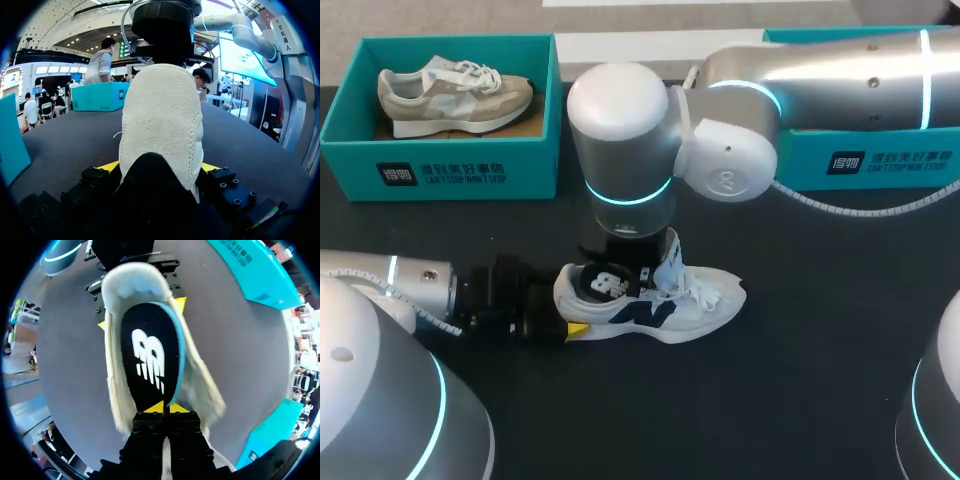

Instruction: Take the shoe out of the shoebox, open the shoe tongue, remove and reinsert the insole, then place the shoe into the shoebox

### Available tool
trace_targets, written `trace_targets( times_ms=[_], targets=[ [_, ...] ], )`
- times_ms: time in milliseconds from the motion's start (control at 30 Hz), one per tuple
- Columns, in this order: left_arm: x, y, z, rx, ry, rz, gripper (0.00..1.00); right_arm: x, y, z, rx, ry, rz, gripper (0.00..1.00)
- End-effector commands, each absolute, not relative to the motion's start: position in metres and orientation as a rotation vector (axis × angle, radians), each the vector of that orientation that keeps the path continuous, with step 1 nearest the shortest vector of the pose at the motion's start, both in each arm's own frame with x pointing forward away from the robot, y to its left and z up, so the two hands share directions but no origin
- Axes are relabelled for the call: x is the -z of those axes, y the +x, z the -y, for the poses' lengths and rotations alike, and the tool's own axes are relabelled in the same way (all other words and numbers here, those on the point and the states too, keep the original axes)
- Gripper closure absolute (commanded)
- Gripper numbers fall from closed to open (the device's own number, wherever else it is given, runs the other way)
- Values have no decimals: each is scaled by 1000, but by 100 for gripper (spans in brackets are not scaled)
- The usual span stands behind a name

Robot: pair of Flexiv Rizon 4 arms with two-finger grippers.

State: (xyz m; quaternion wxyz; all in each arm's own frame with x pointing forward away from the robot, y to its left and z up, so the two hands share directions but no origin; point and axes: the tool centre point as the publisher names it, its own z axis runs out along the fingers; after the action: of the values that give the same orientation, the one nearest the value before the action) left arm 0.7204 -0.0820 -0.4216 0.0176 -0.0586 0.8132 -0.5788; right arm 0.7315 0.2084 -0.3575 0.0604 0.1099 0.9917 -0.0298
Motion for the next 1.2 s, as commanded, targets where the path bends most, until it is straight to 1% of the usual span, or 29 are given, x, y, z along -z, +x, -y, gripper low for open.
trace_targets(
  times_ms=[33, 200, 433, 800, 1200],
  targets=[
    [425, 721, 81, 1796, -185, -2526, 100, 324, 730, -195, 65, 329, -2949, 100],
    [425, 721, 81, 1796, -185, -2526, 100, 307, 739, -203, 6, 270, -2930, 100],
    [425, 721, 81, 1796, -185, -2526, 100, 295, 747, -236, -106, 97, -2987, 100],
    [425, 721, 81, 1796, -185, -2526, 100, 302, 746, -278, -207, -96, -3061, 100],
    [425, 721, 81, 1796, -185, -2526, 100, 294, 747, -294, -261, -254, -3110, 100]
  ],
)
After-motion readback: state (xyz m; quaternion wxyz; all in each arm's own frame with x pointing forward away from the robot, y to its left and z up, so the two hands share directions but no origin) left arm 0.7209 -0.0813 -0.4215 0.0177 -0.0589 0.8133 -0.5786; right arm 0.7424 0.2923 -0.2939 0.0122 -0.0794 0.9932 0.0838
